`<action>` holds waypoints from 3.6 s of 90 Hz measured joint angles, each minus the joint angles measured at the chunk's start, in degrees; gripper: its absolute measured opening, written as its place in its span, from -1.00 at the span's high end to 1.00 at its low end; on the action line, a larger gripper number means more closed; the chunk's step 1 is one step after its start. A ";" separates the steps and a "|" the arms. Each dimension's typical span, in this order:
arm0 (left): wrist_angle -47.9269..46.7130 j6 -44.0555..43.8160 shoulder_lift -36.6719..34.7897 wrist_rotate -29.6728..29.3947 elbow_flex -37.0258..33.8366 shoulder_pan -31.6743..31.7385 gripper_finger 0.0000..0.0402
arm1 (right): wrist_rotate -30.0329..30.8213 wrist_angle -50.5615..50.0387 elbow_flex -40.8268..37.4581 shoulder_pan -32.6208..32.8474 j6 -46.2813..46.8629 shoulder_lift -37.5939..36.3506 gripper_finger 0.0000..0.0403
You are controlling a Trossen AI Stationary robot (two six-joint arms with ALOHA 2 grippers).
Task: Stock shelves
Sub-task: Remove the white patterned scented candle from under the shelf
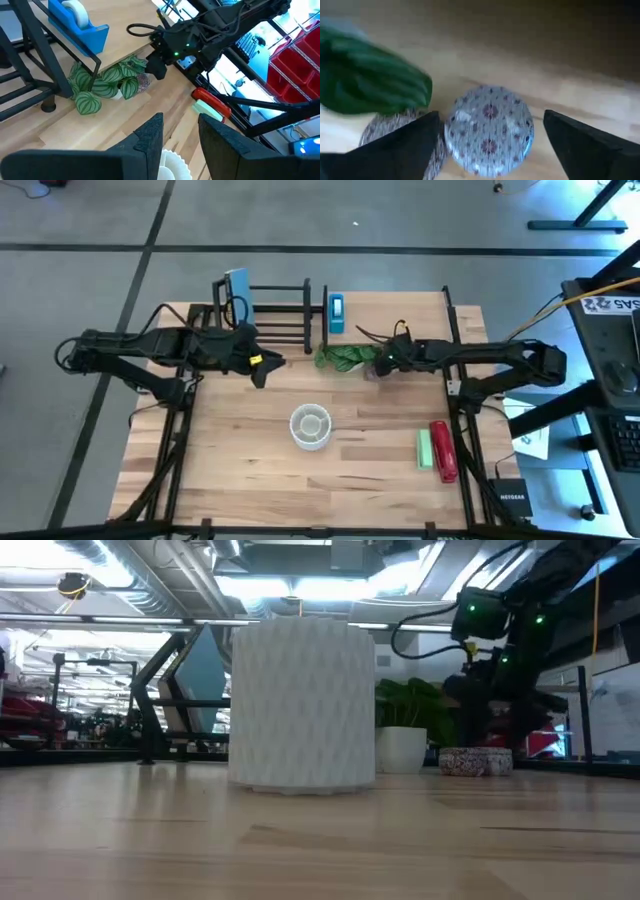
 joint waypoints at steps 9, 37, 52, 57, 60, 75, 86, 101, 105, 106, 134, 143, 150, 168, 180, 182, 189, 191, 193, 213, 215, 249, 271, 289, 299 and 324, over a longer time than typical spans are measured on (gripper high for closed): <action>0.01 -0.03 0.00 0.04 0.00 -0.02 0.47 | 0.36 -0.33 0.00 0.12 0.30 0.23 -0.80; 0.03 -0.38 0.00 0.15 0.00 -0.02 0.47 | -1.38 -4.00 0.00 0.13 0.17 0.22 -0.58; 0.05 -0.47 0.00 0.17 0.00 -0.02 0.47 | -3.26 -5.81 0.07 0.17 0.06 -0.48 -0.49; 0.05 -0.47 0.00 0.17 0.00 -0.02 0.47 | -3.87 -6.89 0.07 0.17 0.06 -1.18 -0.47; 0.03 -0.47 0.00 0.17 0.00 -0.02 0.47 | -4.34 -7.75 0.04 0.17 0.01 -1.71 -0.46; 0.03 -0.31 0.00 0.17 0.00 -0.04 0.47 | -4.91 -11.04 -0.26 0.20 0.19 -4.44 -0.45; 0.03 -0.17 0.00 0.17 0.00 -0.04 0.47 | -5.20 -11.40 -0.37 0.20 0.31 -6.20 -0.45; 0.03 -0.12 0.00 0.16 0.00 -0.04 0.47 | -7.05 -14.27 -0.54 3.00 -1.01 -9.25 -0.45; 0.03 -0.15 0.00 0.17 0.00 -0.04 0.47 | -6.55 -15.78 -0.54 4.88 -1.03 -10.26 -0.45; 0.03 -0.20 0.00 0.16 0.00 -0.04 0.47 | -6.30 -16.11 -0.54 5.36 -1.01 -10.50 -0.45; 0.02 -0.27 0.00 0.04 0.00 -0.04 0.47 | 8.57 -9.73 -6.24 25.46 11.32 -13.46 -0.45; 0.01 -0.42 0.02 0.04 0.00 -0.04 0.47 | 14.96 -1.14 -11.50 31.50 15.86 -13.43 -0.45; 0.02 -0.62 0.00 0.32 0.00 -0.04 0.47 | 20.19 1.99 -14.76 33.87 19.74 -13.02 -0.45; 0.01 -1.99 0.02 1.29 0.00 -0.04 0.47 | 27.55 3.92 -19.78 34.29 25.89 -10.05 -0.45; -0.04 -3.26 0.02 1.33 0.00 -0.02 0.47 | 28.40 11.11 -21.62 34.27 24.65 -8.21 -0.45; -0.03 -3.35 0.02 1.31 0.00 -0.02 0.47 | 28.63 12.31 -21.76 34.27 24.09 -7.82 -0.45; -0.03 -3.45 0.02 1.31 0.00 -0.02 0.47 | 30.84 15.05 -21.95 34.27 21.65 -6.36 -0.45; -0.04 -3.49 0.00 1.31 0.00 -0.02 0.47 | 31.97 15.93 -21.96 34.27 20.76 -5.99 -0.45; -0.03 -3.51 0.02 1.31 0.00 0.00 0.47 | 33.23 16.93 -21.95 34.27 19.71 -5.59 -0.45; -0.04 -3.52 0.02 1.31 0.00 0.00 0.47 | 33.75 18.61 -21.92 30.72 16.97 -1.95 -0.45; -0.04 -3.51 0.02 1.31 0.00 0.00 0.47 | 33.37 18.79 -21.92 30.23 16.97 -1.66 -0.45; 0.01 -3.51 0.02 1.49 0.00 0.00 0.47 | 29.66 25.19 -21.92 22.44 13.54 -0.95 -0.93; 0.18 -3.69 0.02 1.49 0.00 0.00 0.47 | 29.57 27.37 -21.92 18.42 12.11 -0.95 -0.93; 1.06 -3.73 0.02 1.49 0.00 0.00 0.47 | 28.72 29.55 -21.90 14.59 10.07 -0.95 -0.95; 1.23 -3.63 0.02 1.49 0.00 0.00 0.47 | 27.51 30.93 -21.88 12.31 8.59 -0.95 -0.98; 1.25 -3.57 0.02 1.49 0.00 0.00 0.47 | 21.10 30.74 -21.88 7.03 7.50 -0.95 -0.82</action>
